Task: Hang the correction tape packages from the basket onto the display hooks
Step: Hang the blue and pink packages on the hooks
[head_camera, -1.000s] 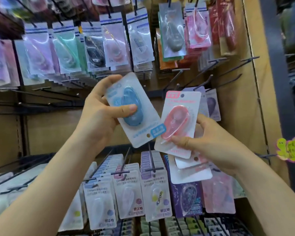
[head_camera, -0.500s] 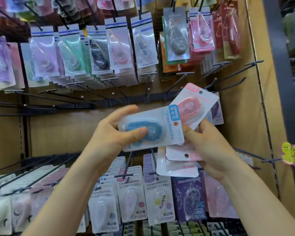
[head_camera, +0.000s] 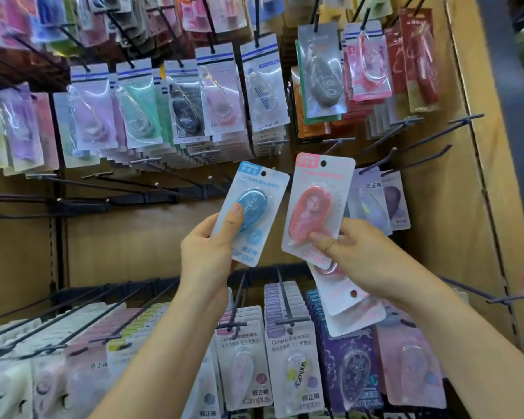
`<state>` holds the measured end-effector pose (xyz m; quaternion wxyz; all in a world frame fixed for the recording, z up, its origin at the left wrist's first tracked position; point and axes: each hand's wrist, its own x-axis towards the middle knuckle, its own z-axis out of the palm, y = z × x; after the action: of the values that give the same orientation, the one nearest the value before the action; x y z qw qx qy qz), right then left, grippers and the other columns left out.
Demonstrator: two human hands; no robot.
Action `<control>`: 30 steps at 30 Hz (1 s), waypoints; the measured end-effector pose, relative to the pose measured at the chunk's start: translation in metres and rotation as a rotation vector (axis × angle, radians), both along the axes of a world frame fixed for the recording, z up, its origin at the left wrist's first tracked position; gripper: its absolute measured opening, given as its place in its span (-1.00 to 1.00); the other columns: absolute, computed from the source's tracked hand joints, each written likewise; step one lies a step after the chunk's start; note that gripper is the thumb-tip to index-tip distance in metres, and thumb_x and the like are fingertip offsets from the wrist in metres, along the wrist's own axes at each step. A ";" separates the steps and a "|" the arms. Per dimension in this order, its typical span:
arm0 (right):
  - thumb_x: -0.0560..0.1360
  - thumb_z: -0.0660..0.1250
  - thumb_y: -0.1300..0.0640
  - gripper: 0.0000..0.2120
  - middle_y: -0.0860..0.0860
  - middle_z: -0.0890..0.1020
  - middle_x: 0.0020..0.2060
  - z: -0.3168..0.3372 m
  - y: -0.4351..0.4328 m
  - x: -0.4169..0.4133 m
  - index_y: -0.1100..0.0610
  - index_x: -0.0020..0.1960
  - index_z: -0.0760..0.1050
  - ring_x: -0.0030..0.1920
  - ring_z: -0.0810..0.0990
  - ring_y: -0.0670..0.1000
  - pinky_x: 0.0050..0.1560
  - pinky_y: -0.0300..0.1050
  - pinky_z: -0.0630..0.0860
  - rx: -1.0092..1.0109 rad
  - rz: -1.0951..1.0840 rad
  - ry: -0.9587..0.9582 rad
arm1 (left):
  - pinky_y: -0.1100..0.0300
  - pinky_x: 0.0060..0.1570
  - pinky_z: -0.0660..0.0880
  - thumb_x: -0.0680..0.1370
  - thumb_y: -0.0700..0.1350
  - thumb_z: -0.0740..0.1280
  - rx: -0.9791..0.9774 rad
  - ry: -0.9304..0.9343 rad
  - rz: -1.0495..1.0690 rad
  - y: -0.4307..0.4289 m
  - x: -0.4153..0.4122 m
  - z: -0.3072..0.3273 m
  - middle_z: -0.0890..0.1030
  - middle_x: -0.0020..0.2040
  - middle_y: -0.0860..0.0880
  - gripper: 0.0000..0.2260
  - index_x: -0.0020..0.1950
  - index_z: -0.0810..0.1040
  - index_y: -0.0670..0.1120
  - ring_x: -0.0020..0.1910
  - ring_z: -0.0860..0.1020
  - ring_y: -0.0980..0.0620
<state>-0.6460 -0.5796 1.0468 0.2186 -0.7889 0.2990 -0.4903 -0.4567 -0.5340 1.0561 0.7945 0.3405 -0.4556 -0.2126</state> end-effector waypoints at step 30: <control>0.61 0.30 -0.02 -0.84 -0.04 0.69 -0.20 0.042 -0.045 -0.001 0.02 -0.05 0.58 -0.29 0.66 -0.08 -0.31 -0.23 0.55 0.195 -0.056 0.111 | 0.10 -0.25 0.58 0.55 0.18 0.35 0.583 -0.758 0.518 -0.146 0.046 0.066 0.65 -0.13 -0.06 -0.64 0.02 0.58 -0.13 -0.23 0.61 0.01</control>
<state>-0.6467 -0.6251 1.0892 0.2636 -0.7811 0.3788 -0.4206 -0.4105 -0.6803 1.1224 0.4735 0.7007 -0.5335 0.0105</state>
